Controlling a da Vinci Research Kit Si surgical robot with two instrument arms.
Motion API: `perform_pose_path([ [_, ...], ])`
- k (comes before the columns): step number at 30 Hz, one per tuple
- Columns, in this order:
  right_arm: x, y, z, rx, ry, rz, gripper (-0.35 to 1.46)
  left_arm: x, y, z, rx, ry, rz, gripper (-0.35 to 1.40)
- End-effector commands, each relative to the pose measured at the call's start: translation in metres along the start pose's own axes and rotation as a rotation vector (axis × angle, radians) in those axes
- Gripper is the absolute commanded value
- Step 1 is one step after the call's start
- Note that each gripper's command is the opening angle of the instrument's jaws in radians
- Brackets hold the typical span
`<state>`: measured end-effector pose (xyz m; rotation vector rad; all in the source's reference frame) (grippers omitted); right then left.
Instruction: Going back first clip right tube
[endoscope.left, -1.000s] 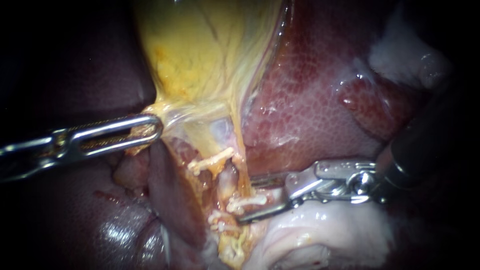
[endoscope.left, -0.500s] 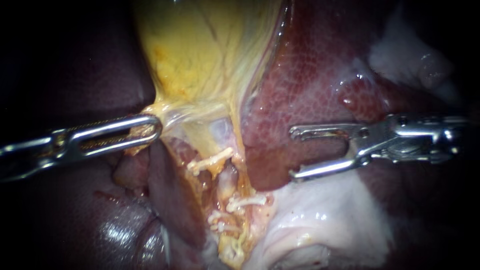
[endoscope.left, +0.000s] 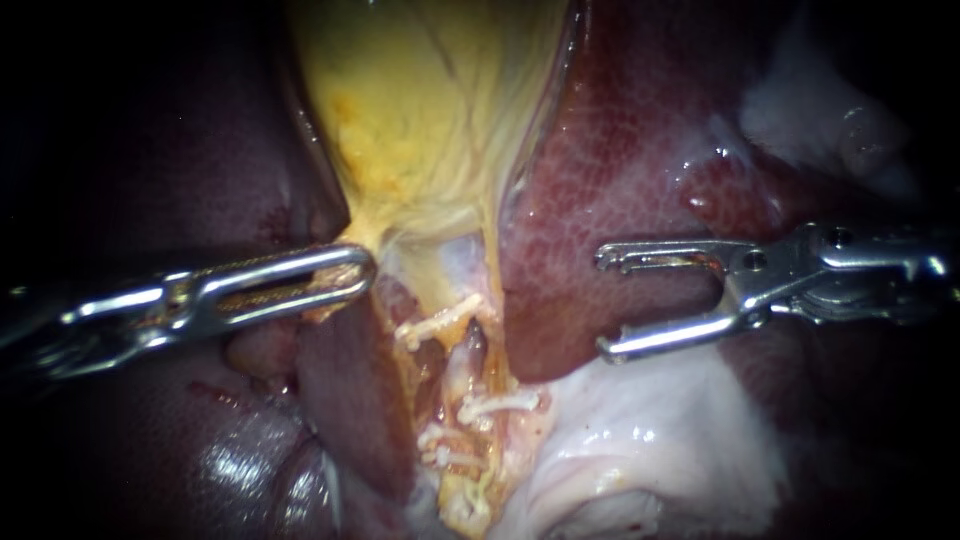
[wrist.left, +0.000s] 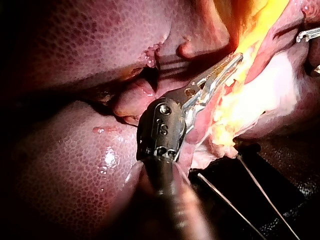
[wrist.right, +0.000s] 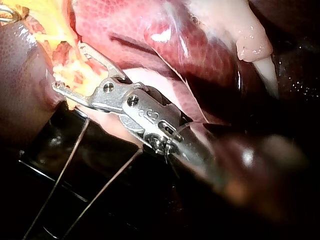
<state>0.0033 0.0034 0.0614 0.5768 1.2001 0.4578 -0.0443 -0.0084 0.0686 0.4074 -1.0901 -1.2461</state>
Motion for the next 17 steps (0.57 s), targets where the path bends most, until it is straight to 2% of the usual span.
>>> perform_pose_path([
  [1,0.0000,-0.0001,0.0000,0.000,0.000,0.000,0.60,0.0002,0.0000,0.0007,-0.002,0.009,0.001,-0.35],
  [5,0.0000,-0.0001,0.0000,-0.003,0.000,0.000,0.60,0.0011,-0.0001,0.0020,0.000,0.021,0.006,-0.35],
  [17,0.0001,-0.0002,0.0002,-0.004,0.000,0.000,0.60,0.0010,0.0000,0.0018,0.001,0.025,0.006,-0.35],
])
